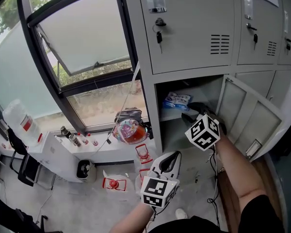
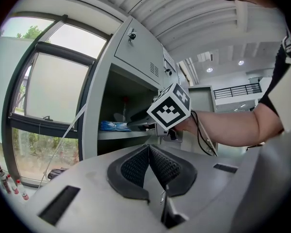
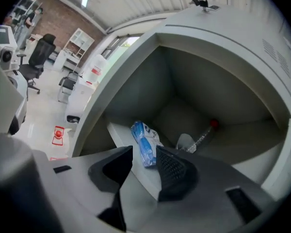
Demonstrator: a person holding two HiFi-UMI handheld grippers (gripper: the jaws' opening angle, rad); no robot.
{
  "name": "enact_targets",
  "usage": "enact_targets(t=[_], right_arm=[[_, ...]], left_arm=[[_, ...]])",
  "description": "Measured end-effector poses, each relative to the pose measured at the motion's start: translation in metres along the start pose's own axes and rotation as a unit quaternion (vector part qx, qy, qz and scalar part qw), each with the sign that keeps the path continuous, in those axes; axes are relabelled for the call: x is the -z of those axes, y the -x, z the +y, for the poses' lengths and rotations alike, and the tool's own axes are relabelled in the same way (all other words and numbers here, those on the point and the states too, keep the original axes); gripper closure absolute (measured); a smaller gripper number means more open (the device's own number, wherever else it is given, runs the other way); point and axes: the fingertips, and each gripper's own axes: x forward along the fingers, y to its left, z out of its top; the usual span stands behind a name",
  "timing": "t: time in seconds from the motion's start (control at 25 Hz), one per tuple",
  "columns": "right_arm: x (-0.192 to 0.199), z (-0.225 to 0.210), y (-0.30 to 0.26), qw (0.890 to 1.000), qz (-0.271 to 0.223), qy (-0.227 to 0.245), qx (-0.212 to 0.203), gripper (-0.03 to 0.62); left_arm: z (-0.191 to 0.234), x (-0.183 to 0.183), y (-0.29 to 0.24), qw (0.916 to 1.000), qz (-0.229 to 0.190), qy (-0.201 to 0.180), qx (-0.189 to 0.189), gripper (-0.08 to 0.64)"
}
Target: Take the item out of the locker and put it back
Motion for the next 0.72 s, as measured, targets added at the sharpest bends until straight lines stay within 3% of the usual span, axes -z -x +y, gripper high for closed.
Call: enact_targets(t=[0.36,0.72], right_arm=[[0.006,-0.006,-0.035,0.998,0.044,0.032,-0.032,0.327],[0.002,-0.008,-0.054,0.996,0.052,0.032,-0.065,0.328]], left_arm=[[0.014,-0.006,-0.015,0.9999,-0.006,0.001,-0.010,0.543],[0.023,-0.002,-0.024,0.9999,0.000,0.003,-0.016,0.543]])
